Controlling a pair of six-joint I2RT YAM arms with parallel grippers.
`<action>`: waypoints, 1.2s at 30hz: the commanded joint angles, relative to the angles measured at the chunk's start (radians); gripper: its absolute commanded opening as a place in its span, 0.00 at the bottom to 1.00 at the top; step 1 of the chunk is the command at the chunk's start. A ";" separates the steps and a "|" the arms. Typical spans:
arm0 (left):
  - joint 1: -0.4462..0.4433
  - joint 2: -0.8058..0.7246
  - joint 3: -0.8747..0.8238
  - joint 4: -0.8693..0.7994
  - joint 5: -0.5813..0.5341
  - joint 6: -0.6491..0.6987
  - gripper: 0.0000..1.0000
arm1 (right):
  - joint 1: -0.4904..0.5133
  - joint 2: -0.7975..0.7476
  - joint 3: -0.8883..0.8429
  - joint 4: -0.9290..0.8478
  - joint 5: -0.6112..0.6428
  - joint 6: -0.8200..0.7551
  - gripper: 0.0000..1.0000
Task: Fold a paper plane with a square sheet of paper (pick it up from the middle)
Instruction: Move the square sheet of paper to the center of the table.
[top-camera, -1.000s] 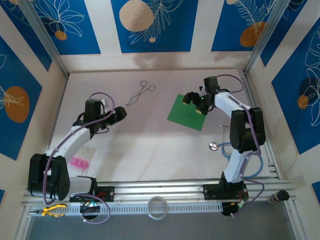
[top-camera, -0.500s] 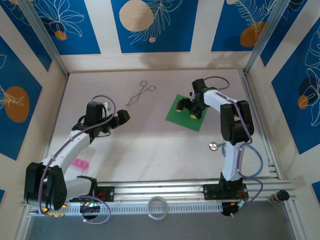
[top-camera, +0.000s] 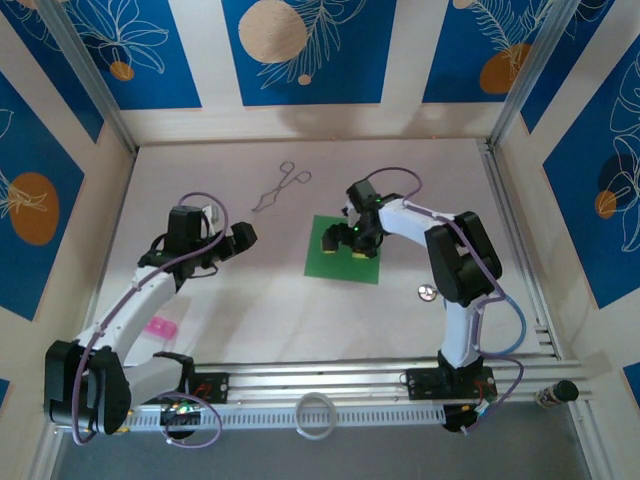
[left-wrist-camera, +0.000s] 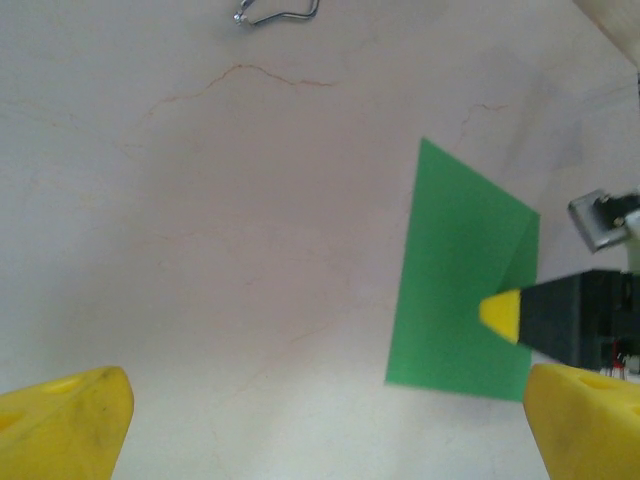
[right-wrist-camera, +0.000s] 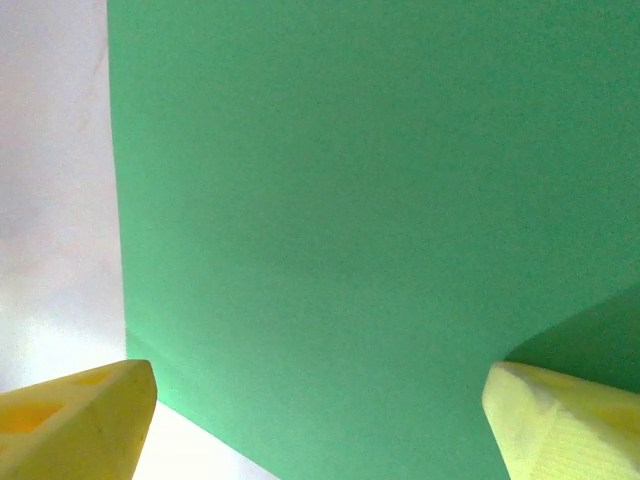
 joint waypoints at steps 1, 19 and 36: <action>-0.006 -0.028 -0.010 -0.031 -0.017 0.016 1.00 | 0.081 0.012 -0.074 -0.012 -0.061 0.091 0.87; -0.006 0.013 0.059 -0.128 0.086 0.120 0.92 | 0.232 -0.167 -0.179 0.260 -0.127 0.365 0.88; -0.364 0.387 0.325 -0.329 -0.118 0.064 0.78 | 0.007 -0.492 -0.487 0.231 0.075 0.501 0.89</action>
